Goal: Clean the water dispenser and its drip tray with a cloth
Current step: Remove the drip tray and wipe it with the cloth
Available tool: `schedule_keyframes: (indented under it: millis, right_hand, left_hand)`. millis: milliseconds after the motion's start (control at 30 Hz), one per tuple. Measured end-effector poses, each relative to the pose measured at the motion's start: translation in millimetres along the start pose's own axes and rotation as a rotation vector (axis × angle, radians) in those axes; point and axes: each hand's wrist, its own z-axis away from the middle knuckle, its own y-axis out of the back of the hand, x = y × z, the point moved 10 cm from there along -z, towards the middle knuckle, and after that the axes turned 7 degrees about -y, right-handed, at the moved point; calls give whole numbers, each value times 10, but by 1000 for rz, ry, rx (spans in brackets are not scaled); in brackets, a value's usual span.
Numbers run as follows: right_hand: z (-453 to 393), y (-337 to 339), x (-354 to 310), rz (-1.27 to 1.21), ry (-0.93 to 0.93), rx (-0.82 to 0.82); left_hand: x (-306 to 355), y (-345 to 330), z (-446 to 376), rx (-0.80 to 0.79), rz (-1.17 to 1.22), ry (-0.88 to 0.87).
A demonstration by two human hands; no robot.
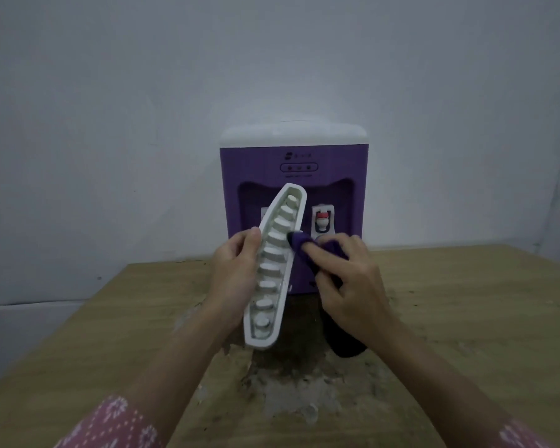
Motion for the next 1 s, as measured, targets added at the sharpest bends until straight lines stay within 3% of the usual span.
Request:
schedule_keyframes:
  millis: [67,233,400,467,567,733,1000]
  right_hand:
    - [-64,-3,30,41,-35,18]
    - [171,-204,-256,0,211,-198]
    - [31,-13,-53,-28,9,-7]
    - [71,-111,-119,64,67,-76]
    - [181,-139,-210,14,150,-139]
    - [108,18,-133,-91,4,-19]
    - [46,-69,-328,15,31,-24]
  left_hand:
    - [27,-15,-2,-7,-2,-25]
    - [22,54,-47,26,23,-46]
    - [37,77,-37,22,4,-82]
    - [63,72,-33,19,14,-98]
    - [107,101,-41,35,12,-128]
    - [151,105,-20,31,-19,-168]
    - [177,34,28,-11,4,-206]
